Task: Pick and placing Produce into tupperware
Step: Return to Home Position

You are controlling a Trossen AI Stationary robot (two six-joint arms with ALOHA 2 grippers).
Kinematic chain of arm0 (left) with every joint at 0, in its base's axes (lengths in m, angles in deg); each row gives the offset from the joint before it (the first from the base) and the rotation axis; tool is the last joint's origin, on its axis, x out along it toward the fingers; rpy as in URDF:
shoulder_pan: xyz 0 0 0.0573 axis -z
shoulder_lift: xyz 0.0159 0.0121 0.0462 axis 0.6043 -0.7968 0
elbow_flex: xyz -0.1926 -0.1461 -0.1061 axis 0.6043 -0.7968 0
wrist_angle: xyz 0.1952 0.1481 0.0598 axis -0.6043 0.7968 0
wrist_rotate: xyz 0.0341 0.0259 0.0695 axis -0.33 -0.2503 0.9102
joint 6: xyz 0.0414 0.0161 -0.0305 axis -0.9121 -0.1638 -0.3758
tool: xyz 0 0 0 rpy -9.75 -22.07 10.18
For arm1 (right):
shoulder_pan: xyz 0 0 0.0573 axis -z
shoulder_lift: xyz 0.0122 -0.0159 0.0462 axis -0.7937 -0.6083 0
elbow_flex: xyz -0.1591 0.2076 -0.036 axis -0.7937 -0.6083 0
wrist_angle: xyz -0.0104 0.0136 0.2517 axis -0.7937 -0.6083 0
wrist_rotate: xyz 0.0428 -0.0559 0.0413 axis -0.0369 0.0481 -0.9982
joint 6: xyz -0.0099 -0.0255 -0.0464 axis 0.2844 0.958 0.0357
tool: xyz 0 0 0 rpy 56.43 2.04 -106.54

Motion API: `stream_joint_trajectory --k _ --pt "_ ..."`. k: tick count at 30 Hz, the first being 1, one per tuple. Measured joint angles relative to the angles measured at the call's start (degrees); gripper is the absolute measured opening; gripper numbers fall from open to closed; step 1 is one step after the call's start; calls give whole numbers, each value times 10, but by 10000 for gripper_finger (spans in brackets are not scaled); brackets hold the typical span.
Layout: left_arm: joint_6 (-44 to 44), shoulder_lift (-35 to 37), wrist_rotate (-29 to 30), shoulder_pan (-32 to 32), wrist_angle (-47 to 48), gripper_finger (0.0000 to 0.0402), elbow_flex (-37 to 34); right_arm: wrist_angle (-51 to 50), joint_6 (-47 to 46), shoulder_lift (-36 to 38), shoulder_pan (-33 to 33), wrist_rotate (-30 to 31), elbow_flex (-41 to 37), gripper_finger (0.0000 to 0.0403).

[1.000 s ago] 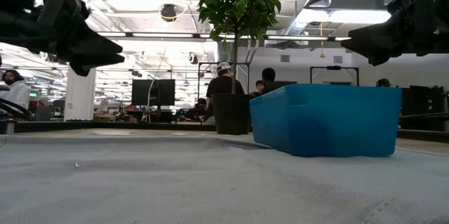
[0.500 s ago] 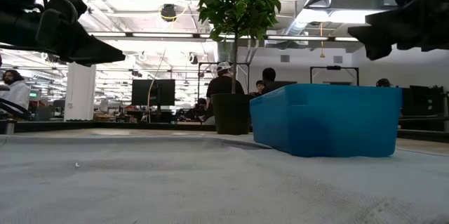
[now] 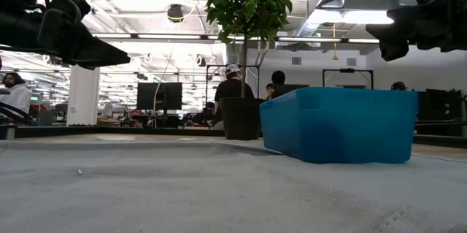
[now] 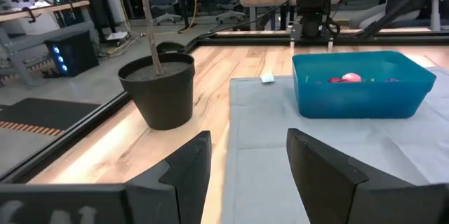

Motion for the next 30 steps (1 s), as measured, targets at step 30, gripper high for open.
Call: stream_joint_trajectory --k 30 --pt "1 0 0 0 0 178 0 -30 39 0 -72 212 0 249"
